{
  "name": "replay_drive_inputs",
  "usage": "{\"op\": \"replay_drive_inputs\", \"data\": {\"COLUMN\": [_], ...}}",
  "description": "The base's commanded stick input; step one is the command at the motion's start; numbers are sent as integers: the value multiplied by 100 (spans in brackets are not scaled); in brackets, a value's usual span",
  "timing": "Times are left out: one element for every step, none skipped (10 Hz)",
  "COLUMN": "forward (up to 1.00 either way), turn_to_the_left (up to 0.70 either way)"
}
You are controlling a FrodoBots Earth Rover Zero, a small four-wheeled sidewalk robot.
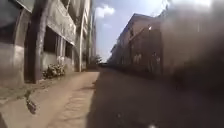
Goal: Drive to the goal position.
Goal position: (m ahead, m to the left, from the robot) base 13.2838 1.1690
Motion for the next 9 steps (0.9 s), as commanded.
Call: {"op": "replay_drive_inputs", "data": {"forward": [100,100,100,100,100,100,100,100,100], "turn_to_the_left": [0,0,0,0,0,0,0,0,0]}}
